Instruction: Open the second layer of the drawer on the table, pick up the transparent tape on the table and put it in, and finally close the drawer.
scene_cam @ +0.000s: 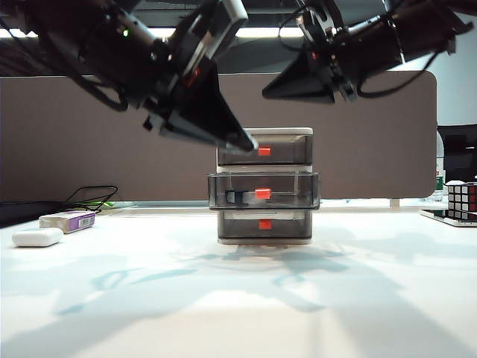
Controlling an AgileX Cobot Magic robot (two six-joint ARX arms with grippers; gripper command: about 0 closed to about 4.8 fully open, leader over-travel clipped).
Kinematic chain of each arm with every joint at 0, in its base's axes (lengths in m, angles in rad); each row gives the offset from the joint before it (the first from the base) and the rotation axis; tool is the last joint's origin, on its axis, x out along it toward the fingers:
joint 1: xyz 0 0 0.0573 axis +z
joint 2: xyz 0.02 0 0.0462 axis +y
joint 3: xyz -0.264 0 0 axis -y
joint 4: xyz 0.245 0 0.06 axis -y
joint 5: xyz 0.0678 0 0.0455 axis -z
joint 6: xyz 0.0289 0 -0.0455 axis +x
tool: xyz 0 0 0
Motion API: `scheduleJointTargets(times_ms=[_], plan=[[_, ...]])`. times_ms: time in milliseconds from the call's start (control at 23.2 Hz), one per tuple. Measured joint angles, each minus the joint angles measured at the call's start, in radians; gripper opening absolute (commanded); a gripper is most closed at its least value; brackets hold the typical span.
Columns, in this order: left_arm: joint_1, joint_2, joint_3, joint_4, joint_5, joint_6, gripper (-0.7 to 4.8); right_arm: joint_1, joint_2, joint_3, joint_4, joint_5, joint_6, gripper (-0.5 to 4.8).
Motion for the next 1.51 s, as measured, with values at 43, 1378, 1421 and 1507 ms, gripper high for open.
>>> scheduleJointTargets(times_ms=[43,1378,1421,1507], plan=[[0.0,0.013,0.0,-0.002,0.003,0.001,-0.06,0.0,0.009,0.021,-0.002,0.007,0.001,-0.05],[0.005,0.24,0.0,0.46,-0.302,-0.058,-0.06,0.0,0.256,0.238,-0.024,0.143,-0.015,-0.05],[0.006,0.246,0.0,0.465,-0.306,-0.058,-0.06,0.0,0.256,0.238,-0.024,0.143,-0.015,-0.05],[0.011,0.26,0.0,0.471,-0.307,-0.058,-0.06,0.001,0.256,0.238,-0.024,0.143,-0.015,-0.05]])
